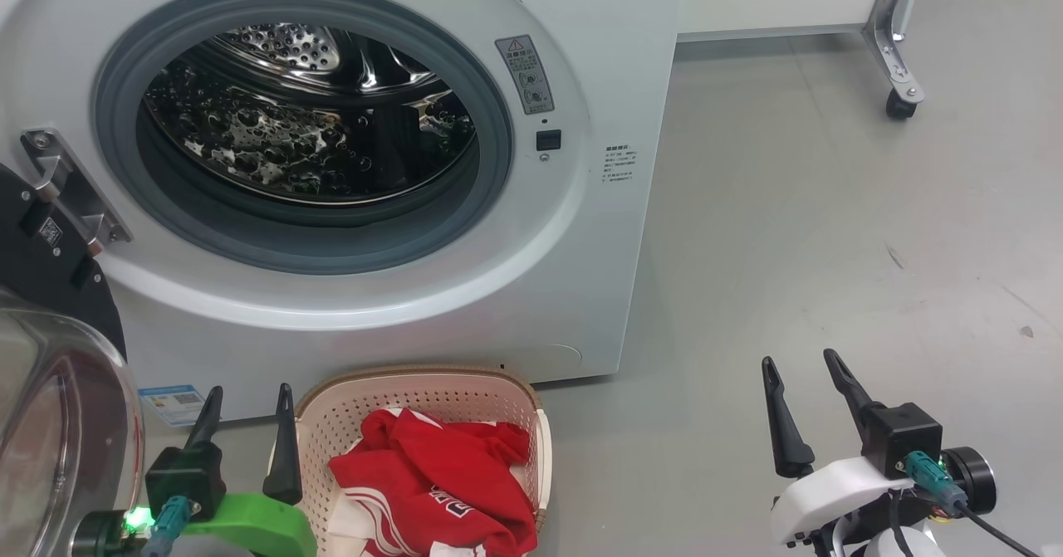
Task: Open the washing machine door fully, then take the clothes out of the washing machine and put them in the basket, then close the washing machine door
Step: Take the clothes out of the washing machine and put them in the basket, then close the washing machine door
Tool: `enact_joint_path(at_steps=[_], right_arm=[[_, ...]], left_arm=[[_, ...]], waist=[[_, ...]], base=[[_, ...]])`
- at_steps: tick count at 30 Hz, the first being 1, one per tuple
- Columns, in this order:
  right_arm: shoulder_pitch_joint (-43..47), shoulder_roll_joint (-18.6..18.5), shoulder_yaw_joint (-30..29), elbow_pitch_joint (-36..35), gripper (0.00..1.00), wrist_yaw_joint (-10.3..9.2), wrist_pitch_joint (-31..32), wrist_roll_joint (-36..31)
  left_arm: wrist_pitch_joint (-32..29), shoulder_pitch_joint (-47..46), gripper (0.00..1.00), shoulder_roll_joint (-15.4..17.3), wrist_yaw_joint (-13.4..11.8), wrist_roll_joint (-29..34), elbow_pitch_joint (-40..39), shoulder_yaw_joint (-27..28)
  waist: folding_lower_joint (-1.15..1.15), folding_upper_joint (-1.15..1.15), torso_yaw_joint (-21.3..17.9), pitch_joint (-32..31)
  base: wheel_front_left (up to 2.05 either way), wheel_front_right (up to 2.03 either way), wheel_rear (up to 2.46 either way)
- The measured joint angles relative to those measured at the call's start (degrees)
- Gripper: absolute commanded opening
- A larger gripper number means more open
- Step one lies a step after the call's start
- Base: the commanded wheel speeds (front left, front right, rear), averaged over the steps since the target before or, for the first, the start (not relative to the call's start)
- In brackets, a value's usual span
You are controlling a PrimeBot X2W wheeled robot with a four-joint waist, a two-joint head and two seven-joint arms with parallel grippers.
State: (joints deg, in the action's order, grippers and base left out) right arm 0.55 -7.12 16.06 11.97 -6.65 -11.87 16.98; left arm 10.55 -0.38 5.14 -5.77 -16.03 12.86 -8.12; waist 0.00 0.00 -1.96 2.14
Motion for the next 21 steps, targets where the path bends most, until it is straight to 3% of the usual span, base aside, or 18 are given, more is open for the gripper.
enact_joint_path(at_steps=[21], right_arm=[[1.24, -0.12, -0.36, -1.52, 1.0, -0.08, 1.26, -0.48]], left_arm=[[-4.76, 4.16, 1.0, 0.51, -0.48, 1.63, -6.42, 0.14]], waist=[[0.0, 0.0, -0.26, -1.0]], base=[[0.0, 0.0, 0.0]])
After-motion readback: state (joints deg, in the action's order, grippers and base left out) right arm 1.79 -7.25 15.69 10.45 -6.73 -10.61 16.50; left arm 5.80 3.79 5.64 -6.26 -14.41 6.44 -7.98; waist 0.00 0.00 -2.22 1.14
